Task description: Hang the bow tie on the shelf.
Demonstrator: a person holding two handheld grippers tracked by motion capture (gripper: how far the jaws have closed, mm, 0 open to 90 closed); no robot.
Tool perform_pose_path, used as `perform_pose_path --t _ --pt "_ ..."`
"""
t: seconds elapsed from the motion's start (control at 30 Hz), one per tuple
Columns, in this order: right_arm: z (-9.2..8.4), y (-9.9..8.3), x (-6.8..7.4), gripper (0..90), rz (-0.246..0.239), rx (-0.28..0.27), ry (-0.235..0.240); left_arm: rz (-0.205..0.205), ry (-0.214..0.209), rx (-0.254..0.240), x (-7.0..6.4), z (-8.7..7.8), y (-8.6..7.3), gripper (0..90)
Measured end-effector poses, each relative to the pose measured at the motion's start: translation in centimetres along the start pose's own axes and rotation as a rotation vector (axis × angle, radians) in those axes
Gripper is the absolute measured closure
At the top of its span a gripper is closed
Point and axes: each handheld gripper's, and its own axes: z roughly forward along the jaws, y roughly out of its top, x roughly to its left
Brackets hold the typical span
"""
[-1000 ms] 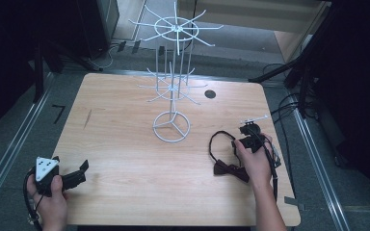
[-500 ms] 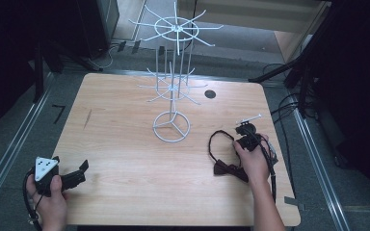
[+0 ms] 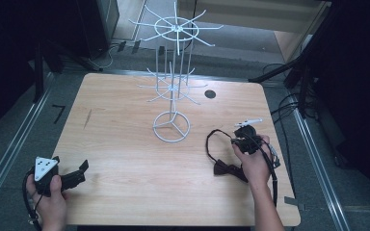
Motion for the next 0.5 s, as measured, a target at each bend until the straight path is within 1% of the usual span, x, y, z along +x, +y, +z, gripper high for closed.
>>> perform_pose_path --t 0.07,0.1,0.13,0.17,0.2,0.23,0.27,0.3,0.33,0.37,0.4,0.43,0.47,0.5 --pt "-0.5 -0.2 0.2 90.0 0.004 -0.038 0.001 0.001 -0.001 0.0 0.0 0.0 0.0 0.2" --pt "-0.5 -0.2 0.2 90.0 0.004 -0.038 0.001 0.001 -0.001 0.0 0.0 0.0 0.0 0.2" --pt "-1.0 -0.3 0.3 90.0 0.005 -0.069 -0.008 0.002 0.0 0.002 0.0 0.0 0.0 0.2" --pt "-1.3 -0.3 0.5 90.0 0.005 -0.081 -0.01 0.005 0.002 0.003 0.0 0.0 0.0 0.2" --pt "-1.3 -0.3 0.5 90.0 0.005 -0.081 -0.01 0.005 0.002 0.003 0.0 0.0 0.0 0.2" --pt "-1.8 -0.4 0.7 90.0 0.001 -0.109 -0.002 0.006 0.004 0.006 0.0 0.0 0.0 0.2" --pt "-2.0 -0.3 0.8 90.0 -0.006 -0.126 0.0 0.005 0.002 0.005 0.0 0.0 0.0 0.2" --pt "-2.0 -0.3 0.8 90.0 -0.006 -0.126 0.0 0.005 0.002 0.005 0.0 0.0 0.0 0.2" --pt "-2.5 -0.3 1.0 90.0 -0.004 -0.161 0.015 0.005 0.002 0.004 0.0 0.0 0.0 0.2" --pt "-2.5 -0.3 1.0 90.0 -0.004 -0.161 0.015 0.005 0.002 0.004 0.0 0.0 0.0 0.2" --pt "-3.0 -0.3 1.2 90.0 -0.003 -0.189 0.019 0.005 0.002 0.003 0.0 0.0 0.0 0.2" --pt "-3.0 -0.3 1.2 90.0 -0.003 -0.189 0.019 0.006 0.002 0.005 0.0 0.0 0.0 0.2" --pt "-3.5 -0.3 1.4 90.0 -0.005 -0.225 0.023 0.006 0.004 0.005 0.0 0.0 0.0 0.2" --pt "-3.7 -0.4 1.6 90.0 -0.008 -0.242 0.021 0.007 0.004 0.005 0.0 0.0 0.0 0.2"
